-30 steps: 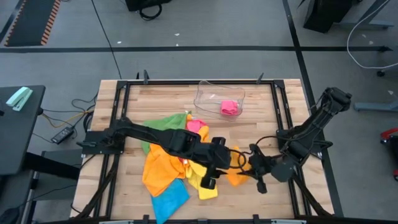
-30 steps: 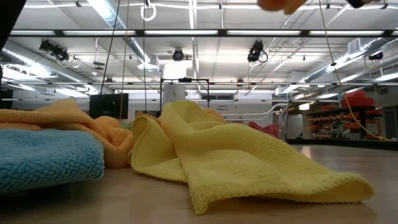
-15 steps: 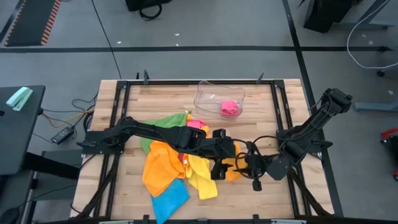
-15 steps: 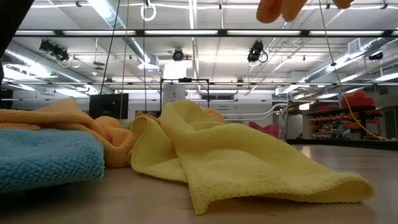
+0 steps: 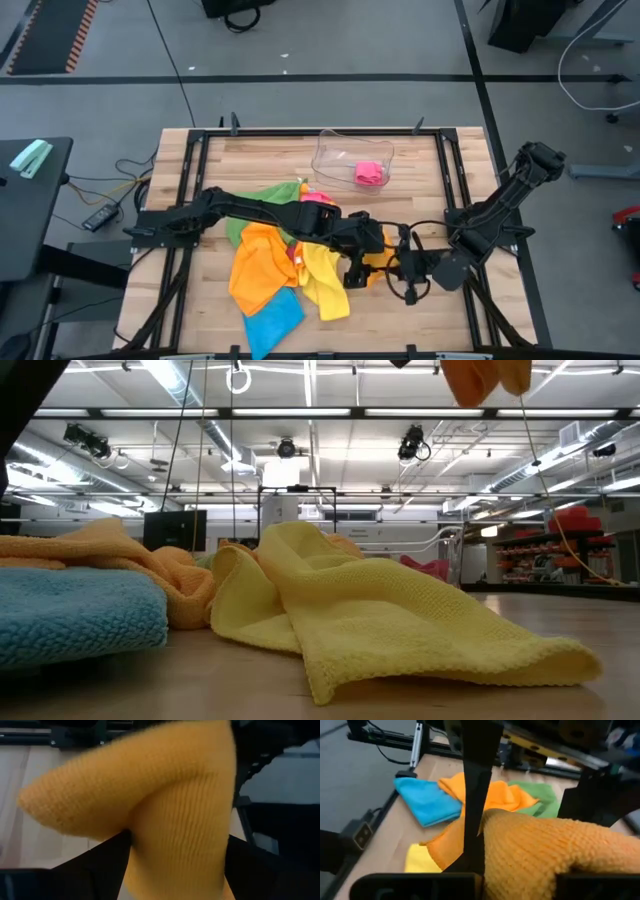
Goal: Fold microfiber towels
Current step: Fold the right orange microfiber cloth
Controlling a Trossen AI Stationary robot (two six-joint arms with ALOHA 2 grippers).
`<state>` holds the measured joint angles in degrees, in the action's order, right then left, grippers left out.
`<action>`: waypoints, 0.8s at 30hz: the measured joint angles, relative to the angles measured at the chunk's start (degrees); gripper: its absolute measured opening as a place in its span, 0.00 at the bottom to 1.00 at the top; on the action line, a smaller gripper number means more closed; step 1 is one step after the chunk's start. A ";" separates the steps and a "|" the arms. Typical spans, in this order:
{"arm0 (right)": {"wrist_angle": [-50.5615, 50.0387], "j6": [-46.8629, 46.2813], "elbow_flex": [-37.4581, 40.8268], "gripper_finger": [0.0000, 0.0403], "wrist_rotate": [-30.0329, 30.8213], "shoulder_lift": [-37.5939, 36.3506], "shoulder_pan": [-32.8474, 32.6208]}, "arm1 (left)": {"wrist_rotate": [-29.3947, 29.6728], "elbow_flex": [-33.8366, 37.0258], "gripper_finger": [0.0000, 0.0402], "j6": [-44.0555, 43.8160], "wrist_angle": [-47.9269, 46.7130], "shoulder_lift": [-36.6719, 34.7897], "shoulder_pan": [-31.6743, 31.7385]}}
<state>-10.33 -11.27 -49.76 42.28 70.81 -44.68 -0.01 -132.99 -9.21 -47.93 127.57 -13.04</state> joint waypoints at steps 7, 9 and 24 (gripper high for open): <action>1.17 4.09 -1.02 0.10 1.99 -0.42 -1.99 | -1.08 0.00 0.73 3.34 -0.24 0.00 -0.17; 1.33 4.22 -1.74 0.10 2.03 -0.42 -1.92 | -2.90 0.00 0.73 4.24 0.00 0.00 -0.37; 1.82 3.37 -3.37 0.10 0.69 -0.37 -0.35 | -2.61 0.00 0.73 5.33 1.29 0.00 -1.01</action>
<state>-8.51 -7.90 -53.13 42.97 70.43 -45.04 -2.62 -132.99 -3.88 -46.63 127.57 -14.04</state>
